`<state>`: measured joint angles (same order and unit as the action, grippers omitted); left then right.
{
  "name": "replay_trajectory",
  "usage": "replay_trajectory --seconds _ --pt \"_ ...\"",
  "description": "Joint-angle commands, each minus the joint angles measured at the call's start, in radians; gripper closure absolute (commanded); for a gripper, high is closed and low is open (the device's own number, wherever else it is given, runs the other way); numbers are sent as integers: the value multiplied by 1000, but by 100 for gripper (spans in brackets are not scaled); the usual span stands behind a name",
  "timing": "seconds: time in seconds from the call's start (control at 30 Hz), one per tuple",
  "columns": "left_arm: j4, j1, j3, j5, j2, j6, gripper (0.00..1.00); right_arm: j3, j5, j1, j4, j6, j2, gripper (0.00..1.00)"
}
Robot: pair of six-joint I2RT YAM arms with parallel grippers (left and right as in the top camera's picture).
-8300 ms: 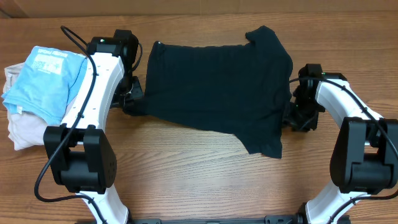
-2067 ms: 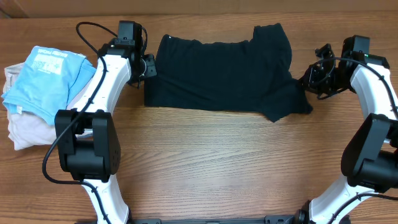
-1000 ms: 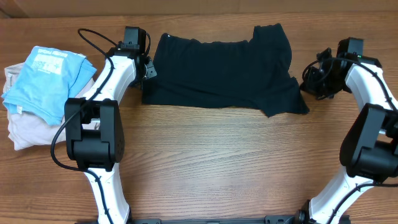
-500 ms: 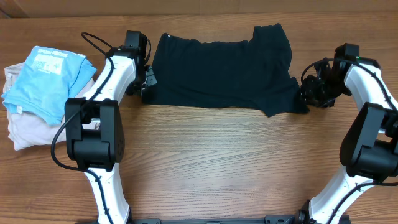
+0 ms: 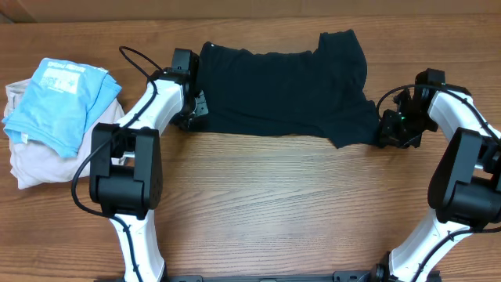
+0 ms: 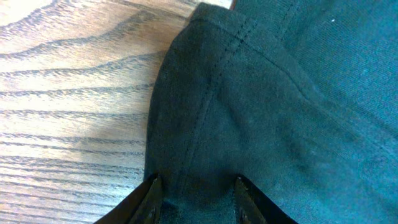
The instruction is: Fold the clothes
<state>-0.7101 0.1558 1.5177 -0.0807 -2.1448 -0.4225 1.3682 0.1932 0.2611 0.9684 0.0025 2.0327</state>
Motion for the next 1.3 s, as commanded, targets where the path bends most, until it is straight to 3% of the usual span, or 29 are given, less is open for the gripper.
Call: replay_trajectory --seconds 0.0,0.07,0.2,0.37,0.53,0.73,1.27 --pt "40 0 -82 -35 -35 19 60 -23 -10 -3 -5 -2 3 90" --pt "62 0 -94 -52 -35 19 60 -23 -14 -3 -5 -2 3 96" --pt "69 0 -95 -50 -35 19 64 -23 -90 -3 5 18 3 96" --pt "21 0 -95 -55 -35 33 85 -23 -193 4 16 90 3 96" --pt "-111 0 -98 -55 -35 16 96 -23 -195 5 31 96 3 96" --pt "-281 -3 -128 -139 -35 -83 96 -23 -316 22 124 198 3 96" --pt "-365 -30 -218 -137 -31 -97 96 -22 -264 37 251 216 -38 96"
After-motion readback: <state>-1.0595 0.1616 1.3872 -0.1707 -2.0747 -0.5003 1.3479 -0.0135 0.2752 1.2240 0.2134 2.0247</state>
